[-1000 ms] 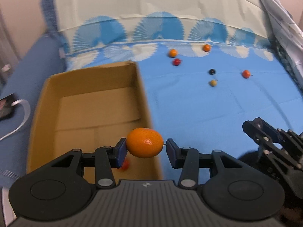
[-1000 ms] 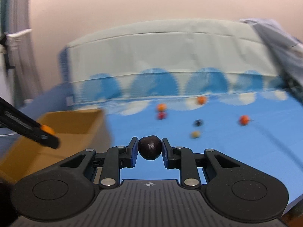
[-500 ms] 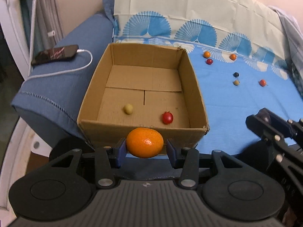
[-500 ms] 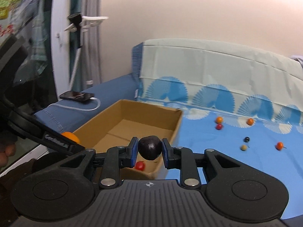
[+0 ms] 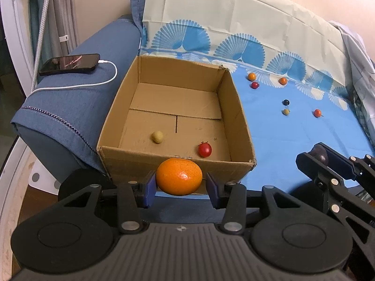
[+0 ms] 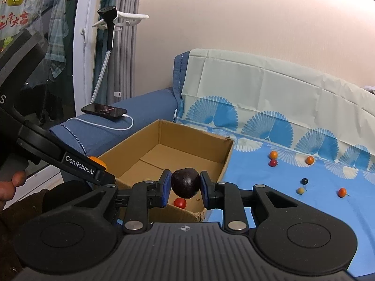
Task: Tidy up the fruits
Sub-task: 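Carry the kumquat and dark cherry with both tools over the cardboard box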
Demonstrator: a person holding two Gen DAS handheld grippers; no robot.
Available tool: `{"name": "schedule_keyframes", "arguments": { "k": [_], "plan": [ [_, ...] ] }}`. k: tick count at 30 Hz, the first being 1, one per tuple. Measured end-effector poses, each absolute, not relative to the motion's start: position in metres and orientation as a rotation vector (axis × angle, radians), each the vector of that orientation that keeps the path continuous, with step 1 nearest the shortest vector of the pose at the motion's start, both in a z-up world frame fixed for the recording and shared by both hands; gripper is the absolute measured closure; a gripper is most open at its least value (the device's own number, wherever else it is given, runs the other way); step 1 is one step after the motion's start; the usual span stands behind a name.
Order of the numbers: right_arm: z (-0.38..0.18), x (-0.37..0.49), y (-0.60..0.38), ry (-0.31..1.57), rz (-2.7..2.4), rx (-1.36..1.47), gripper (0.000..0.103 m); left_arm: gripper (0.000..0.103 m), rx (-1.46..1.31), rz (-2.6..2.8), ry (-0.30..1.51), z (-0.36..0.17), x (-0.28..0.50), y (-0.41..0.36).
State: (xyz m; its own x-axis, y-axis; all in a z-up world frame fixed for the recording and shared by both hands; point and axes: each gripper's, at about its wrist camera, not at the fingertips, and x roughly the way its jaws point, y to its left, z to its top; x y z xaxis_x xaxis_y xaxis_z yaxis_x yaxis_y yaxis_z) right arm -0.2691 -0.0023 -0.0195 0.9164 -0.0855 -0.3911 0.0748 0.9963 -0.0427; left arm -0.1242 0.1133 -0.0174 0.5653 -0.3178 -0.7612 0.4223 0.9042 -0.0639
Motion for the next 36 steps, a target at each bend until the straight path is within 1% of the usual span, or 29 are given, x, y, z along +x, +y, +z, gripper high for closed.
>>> {"name": "schedule_keyframes", "arguments": {
  "k": [36],
  "plan": [
    [-0.027,-0.252,-0.007,0.449,-0.075,-0.012,0.076,0.053,0.122,-0.432,0.887,-0.026,-0.112,0.114]
  ]
}}
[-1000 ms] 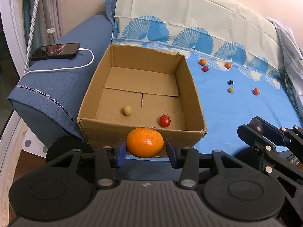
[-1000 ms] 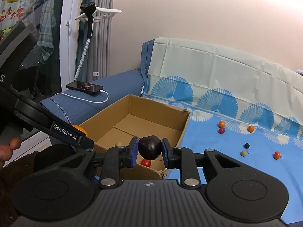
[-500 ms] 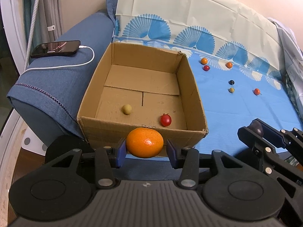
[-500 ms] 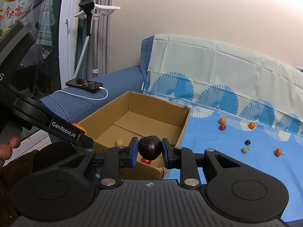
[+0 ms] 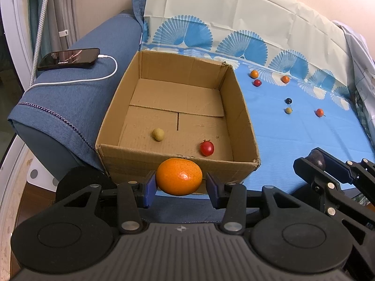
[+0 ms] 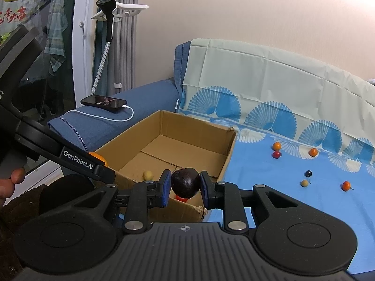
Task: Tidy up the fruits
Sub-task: 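Carry the kumquat and dark cherry with both tools over the cardboard box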
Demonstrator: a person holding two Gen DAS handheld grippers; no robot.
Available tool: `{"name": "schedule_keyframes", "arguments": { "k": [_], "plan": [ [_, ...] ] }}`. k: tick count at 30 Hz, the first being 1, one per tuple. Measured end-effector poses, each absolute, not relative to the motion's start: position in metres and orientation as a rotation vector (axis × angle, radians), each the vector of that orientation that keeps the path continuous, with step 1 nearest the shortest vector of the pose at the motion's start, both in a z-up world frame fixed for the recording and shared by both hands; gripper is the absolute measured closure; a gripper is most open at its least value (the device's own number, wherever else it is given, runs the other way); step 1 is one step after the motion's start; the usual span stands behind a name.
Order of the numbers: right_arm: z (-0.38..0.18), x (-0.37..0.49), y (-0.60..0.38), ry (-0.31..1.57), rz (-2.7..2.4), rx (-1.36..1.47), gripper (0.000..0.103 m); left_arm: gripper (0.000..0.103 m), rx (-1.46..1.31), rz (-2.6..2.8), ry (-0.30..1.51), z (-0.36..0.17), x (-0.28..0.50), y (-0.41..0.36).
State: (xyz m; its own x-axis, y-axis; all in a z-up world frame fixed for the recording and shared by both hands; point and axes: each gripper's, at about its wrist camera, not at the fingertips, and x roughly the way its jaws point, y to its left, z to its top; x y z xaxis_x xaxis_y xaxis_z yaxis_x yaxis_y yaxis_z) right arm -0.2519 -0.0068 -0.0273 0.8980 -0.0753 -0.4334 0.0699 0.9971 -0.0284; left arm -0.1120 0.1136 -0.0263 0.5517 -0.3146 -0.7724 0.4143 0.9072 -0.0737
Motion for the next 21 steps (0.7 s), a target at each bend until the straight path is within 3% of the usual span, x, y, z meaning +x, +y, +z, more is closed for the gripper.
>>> {"name": "schedule_keyframes", "arguments": {
  "k": [21],
  "plan": [
    [-0.031,-0.186,-0.013,0.484,-0.060,-0.039,0.076,0.053,0.123,-0.379,0.864,-0.021,-0.037,0.113]
  ]
}}
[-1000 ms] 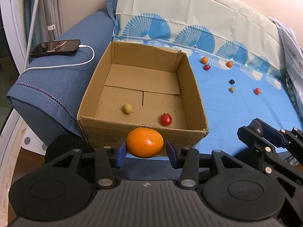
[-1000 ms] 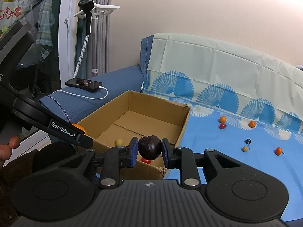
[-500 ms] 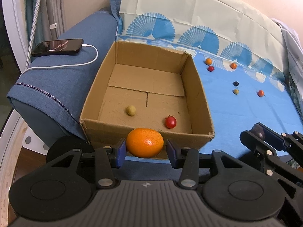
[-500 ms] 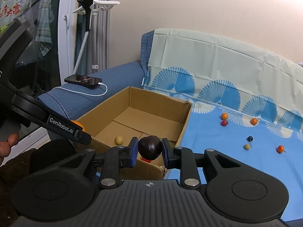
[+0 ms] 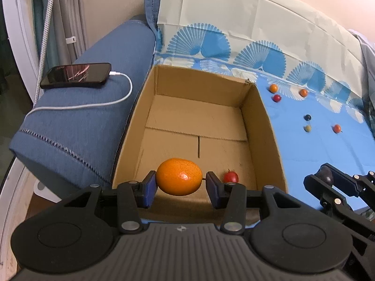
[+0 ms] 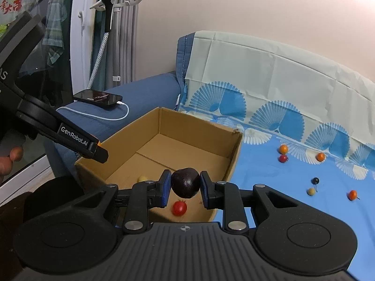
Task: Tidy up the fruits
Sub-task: 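Carry the kumquat and dark cherry with both tools over the cardboard box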
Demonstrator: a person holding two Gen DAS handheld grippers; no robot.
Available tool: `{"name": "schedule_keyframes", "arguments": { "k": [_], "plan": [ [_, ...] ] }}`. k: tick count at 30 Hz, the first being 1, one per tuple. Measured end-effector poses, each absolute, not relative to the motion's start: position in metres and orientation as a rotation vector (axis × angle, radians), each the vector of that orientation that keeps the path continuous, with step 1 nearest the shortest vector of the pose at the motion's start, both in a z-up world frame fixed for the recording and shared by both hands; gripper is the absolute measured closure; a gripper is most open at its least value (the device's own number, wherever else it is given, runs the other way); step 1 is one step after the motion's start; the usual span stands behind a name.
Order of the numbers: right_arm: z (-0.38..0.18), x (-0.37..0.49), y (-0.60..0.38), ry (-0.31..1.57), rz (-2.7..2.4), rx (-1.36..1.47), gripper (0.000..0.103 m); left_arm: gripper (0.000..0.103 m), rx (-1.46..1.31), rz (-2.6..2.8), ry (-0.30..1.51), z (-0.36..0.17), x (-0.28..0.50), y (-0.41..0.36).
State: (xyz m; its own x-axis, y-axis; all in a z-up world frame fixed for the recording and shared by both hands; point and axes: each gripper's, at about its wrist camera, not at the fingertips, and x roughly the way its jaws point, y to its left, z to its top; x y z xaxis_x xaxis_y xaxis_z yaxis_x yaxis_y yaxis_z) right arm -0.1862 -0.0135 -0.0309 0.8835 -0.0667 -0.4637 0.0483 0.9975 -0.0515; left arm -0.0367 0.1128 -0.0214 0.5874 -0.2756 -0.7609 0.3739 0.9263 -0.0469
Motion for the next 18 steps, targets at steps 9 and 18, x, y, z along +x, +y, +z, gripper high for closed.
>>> {"name": "schedule_keyframes", "arguments": {
  "k": [9,18],
  "plan": [
    [-0.041,-0.138,-0.014,0.512,-0.032,-0.058,0.076,0.053,0.135,-0.377,0.903,-0.037,0.001,0.100],
    [-0.073,-0.092,-0.023,0.587,-0.023,-0.057,0.076,0.053,0.175,-0.372,0.976,-0.071,0.037,0.083]
  ]
}}
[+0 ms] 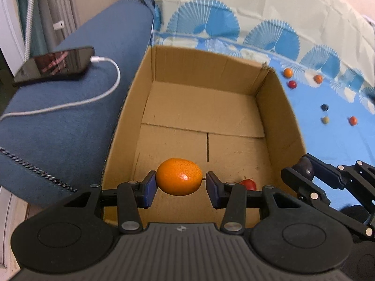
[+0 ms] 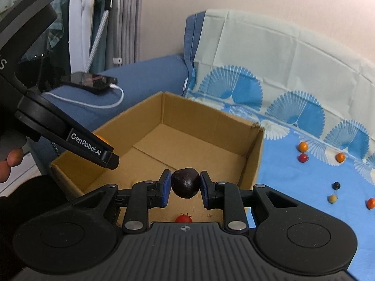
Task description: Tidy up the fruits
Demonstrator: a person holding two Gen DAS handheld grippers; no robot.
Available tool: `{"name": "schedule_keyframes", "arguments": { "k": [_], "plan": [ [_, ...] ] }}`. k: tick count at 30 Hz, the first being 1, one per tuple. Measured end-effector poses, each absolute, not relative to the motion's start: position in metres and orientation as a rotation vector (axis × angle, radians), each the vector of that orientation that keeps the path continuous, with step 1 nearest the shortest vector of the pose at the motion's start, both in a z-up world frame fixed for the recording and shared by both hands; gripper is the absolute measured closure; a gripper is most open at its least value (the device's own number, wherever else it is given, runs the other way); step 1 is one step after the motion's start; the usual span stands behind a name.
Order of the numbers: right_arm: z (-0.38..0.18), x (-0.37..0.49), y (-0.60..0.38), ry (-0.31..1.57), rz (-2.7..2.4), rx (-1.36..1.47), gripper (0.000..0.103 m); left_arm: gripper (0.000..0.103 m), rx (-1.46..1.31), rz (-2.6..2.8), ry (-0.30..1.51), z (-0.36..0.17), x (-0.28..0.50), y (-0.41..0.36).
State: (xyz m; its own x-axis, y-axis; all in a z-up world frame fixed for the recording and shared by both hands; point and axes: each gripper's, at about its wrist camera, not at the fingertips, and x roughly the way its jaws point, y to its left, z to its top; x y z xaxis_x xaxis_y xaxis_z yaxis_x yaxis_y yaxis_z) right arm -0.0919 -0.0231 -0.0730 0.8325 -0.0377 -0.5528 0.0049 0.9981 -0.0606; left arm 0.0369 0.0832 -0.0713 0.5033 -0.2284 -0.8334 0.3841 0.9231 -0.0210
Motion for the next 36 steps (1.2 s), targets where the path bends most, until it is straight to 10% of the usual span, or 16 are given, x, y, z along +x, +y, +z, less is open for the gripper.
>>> {"name": "schedule_keyframes", "arguments": {
  "k": [16,19,23,36],
  "plan": [
    [-0.122,-0.044,-0.028,0.720,0.016,-0.089,0.076,0.051,0.249,-0.349,1.084,-0.139,0.080,0.063],
    [-0.125,-0.041,-0.025,0.731,0.031,-0.119,0.075,0.009,0.242,-0.358,1.046,-0.136,0.080,0.062],
    [-0.117,-0.046,-0.019,0.683,0.020,-0.181,0.013,0.000,0.249,-0.389,0.904,-0.113,0.066,0.061],
    [-0.072,-0.123,-0.014,0.662,-0.020,-0.077,0.002,0.000,0.233,-0.316,0.917,-0.078,-0.009,0.102]
  ]
}}
